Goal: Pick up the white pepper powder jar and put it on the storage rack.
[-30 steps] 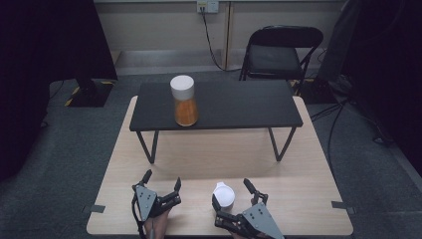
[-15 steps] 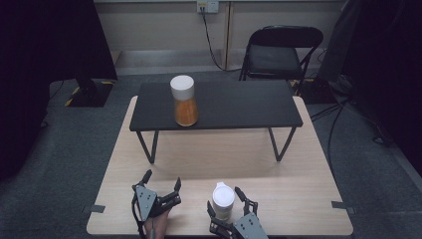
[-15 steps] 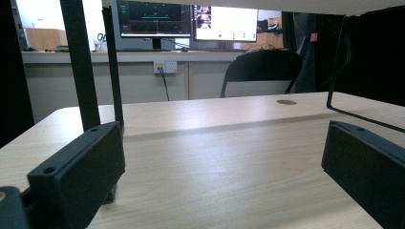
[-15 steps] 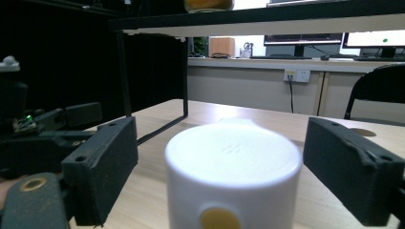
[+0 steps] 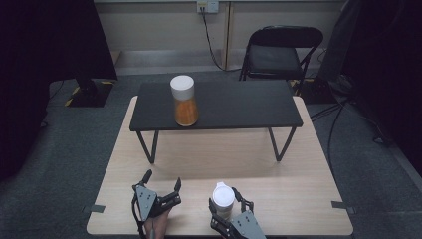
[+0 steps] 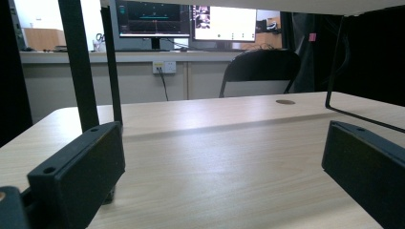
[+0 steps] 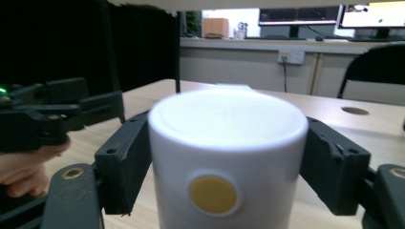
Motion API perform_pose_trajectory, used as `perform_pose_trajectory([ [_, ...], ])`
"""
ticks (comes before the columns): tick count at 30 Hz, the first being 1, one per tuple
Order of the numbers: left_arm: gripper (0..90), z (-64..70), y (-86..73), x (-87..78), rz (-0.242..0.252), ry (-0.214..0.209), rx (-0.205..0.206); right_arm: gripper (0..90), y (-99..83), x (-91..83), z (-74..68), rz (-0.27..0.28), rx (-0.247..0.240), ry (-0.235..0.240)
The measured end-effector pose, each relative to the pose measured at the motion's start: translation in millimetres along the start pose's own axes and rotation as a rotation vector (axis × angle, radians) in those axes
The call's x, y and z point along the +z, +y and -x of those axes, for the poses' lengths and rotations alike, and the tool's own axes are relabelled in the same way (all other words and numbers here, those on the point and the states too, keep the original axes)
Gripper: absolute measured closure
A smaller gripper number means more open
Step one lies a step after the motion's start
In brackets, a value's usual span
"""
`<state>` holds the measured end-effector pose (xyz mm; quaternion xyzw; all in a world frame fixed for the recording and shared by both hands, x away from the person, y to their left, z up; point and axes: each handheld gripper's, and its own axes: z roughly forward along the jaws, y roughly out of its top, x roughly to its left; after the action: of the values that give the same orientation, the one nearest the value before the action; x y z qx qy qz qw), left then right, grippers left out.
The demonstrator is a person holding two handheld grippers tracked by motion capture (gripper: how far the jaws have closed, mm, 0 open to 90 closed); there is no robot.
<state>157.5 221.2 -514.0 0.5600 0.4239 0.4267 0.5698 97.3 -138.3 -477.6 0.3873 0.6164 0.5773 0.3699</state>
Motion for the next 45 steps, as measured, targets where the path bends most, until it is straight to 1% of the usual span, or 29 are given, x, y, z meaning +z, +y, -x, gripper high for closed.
perform_pose_trajectory([
  [5, 0.0, 0.0, 0.0, 0.0, 0.0, 0.0, 0.0, 29.2, -2.9, 1.5, 1.6, -0.006, 0.006, 0.007],
  [18, 0.0, 0.0, 0.0, 0.0, 0.0, 0.0, 0.0, 29.8, -1.5, -0.2, -0.3, -0.01, -0.002, 0.002],
  [23, 0.1, 0.0, 0.0, 0.0, 0.0, 0.0, 0.0, 29.8, 0.3, 0.1, 0.3, -0.016, 0.003, 0.002],
  [31, 0.1, 0.0, 0.0, 0.0, 0.0, 0.0, 0.0, 29.8, 4.5, -0.1, 2.1, -0.029, -0.001, 0.012],
  [41, 0.3, 0.0, 0.0, 0.0, 0.0, 0.0, 0.0, 29.9, 10.1, -0.2, 5.2, -0.027, -0.007, 0.026],
  [45, 0.3, 0.0, 0.0, 0.0, 0.0, 0.0, 0.0, 29.9, 9.5, -1.9, 5.2, -0.007, -0.012, 0.021],
])
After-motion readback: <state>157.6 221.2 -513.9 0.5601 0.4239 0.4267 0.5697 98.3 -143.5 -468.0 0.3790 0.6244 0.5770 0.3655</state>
